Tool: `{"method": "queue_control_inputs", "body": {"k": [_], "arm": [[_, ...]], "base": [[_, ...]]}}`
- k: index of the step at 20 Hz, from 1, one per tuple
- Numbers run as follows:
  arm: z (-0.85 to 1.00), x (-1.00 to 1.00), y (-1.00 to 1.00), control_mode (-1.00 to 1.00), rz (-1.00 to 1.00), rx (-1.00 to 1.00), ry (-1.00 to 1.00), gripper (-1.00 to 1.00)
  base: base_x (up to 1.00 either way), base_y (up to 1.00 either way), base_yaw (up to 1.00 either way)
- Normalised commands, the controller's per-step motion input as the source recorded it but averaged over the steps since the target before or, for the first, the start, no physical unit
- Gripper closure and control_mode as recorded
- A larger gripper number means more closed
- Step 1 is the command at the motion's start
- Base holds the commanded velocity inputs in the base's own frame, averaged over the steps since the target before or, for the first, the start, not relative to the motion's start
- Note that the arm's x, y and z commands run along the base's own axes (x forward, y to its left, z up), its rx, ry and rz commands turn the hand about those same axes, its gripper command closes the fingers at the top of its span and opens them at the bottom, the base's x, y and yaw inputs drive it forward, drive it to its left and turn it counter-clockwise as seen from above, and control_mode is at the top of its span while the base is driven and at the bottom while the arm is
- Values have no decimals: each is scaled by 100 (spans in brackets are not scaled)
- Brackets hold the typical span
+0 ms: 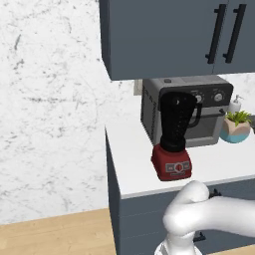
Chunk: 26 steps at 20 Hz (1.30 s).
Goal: Close the lid blender by securely placing the lid on top.
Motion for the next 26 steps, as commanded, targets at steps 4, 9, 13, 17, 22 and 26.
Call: {"method": "queue_control_inputs", "body": {"k": [4, 9, 13, 17, 22, 26], "arm": [[73, -16, 67, -100, 4, 0, -13, 100], [67, -18, 72, -100, 7, 0, -13, 100], [67, -9, 83, -100, 10, 0, -10, 100], [61, 0, 90, -100, 12, -2, -1, 100], [52, 0, 84, -100, 13, 0, -2, 100], [41, 13, 72, -100, 15, 0, -3, 100]], "base": [[0, 0, 0], [0, 0, 0], [0, 0, 0], [0, 0, 0], [0, 0, 0], [0, 0, 0]]}}
